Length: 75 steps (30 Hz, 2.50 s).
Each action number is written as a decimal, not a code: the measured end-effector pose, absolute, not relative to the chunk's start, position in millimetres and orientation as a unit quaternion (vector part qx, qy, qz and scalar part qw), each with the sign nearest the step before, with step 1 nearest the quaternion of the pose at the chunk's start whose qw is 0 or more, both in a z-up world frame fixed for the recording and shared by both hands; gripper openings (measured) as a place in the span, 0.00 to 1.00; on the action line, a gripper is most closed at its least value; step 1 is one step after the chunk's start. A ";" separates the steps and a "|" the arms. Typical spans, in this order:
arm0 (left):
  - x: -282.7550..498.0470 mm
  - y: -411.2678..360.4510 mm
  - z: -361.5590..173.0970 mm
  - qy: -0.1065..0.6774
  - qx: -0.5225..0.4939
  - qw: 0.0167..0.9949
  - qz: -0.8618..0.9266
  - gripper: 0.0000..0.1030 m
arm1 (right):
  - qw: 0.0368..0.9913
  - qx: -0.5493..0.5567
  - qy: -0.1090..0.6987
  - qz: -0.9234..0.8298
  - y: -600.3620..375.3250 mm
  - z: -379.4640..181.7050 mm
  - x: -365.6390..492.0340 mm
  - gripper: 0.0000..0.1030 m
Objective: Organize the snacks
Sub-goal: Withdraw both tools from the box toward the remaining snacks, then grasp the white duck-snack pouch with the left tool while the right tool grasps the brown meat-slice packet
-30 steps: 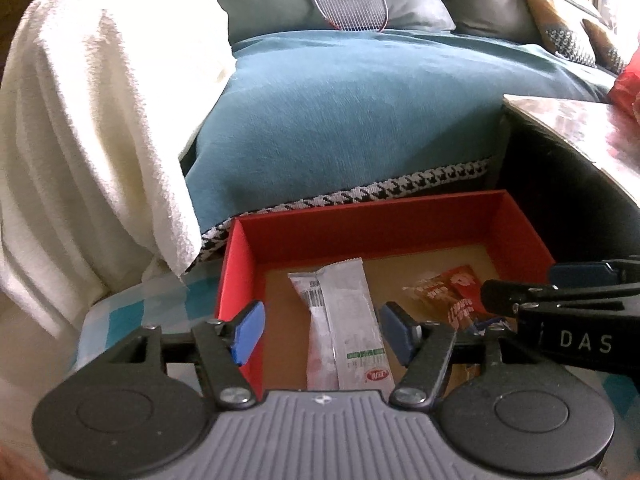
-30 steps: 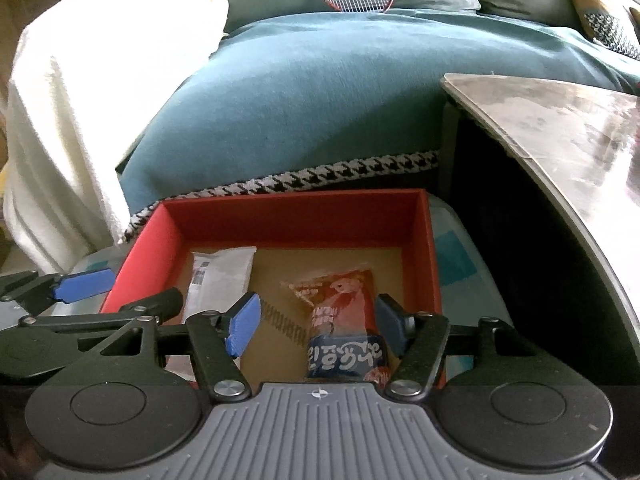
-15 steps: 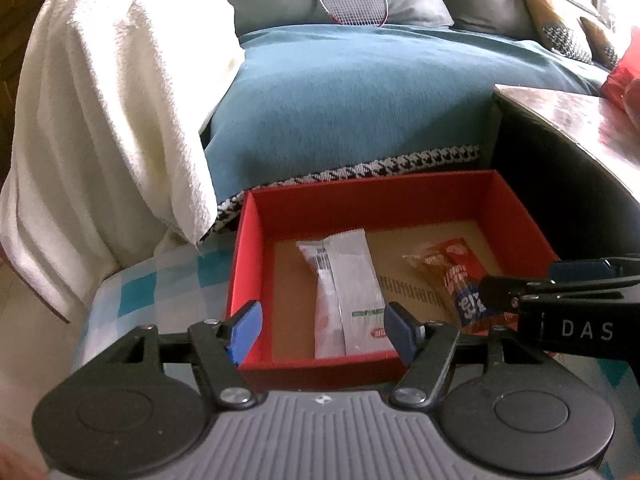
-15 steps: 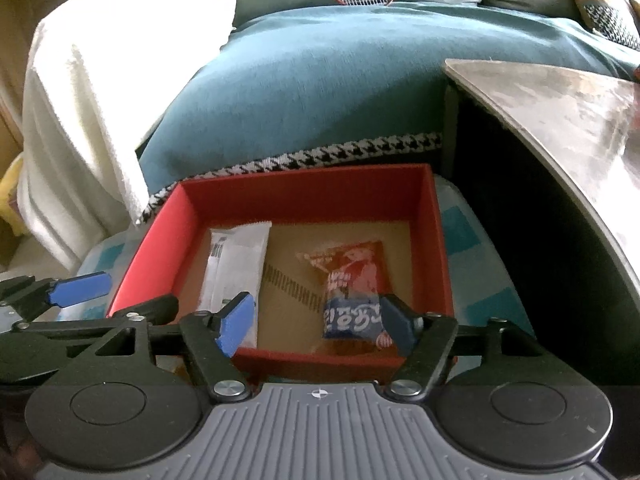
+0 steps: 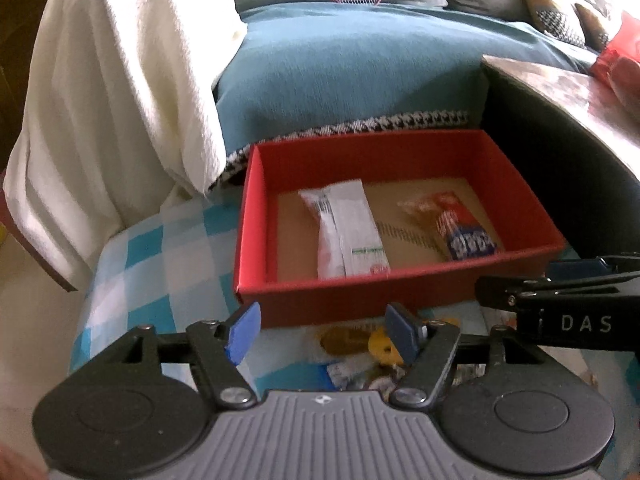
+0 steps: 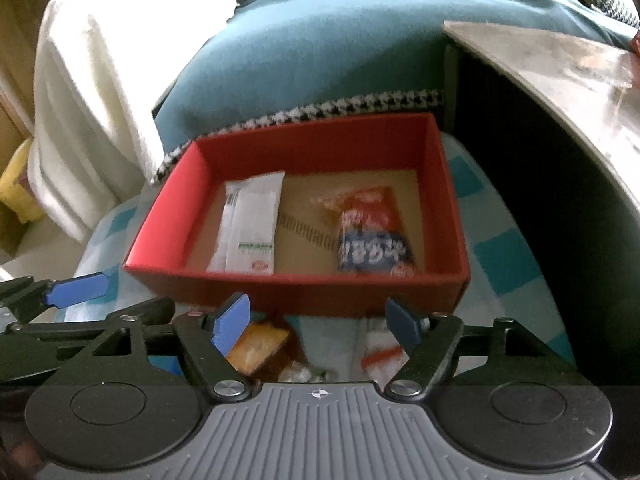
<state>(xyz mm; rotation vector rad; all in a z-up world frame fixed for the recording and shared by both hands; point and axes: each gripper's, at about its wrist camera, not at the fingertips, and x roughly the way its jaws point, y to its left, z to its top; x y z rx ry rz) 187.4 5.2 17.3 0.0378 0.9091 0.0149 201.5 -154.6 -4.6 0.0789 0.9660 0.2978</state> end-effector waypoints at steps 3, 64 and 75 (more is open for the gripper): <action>178.9 10.0 15.1 0.447 0.011 0.895 0.001 0.65 | 0.872 0.037 0.467 0.144 -154.2 -6.4 190.4 0.79; 120.1 22.2 -56.6 0.574 -0.024 0.818 -0.004 0.49 | 0.813 -0.024 0.574 0.089 -188.9 -75.8 117.0 0.93; 123.0 24.3 -61.0 0.566 -0.017 0.824 0.004 0.72 | 0.815 -0.053 0.571 0.084 -177.2 -79.1 117.7 1.00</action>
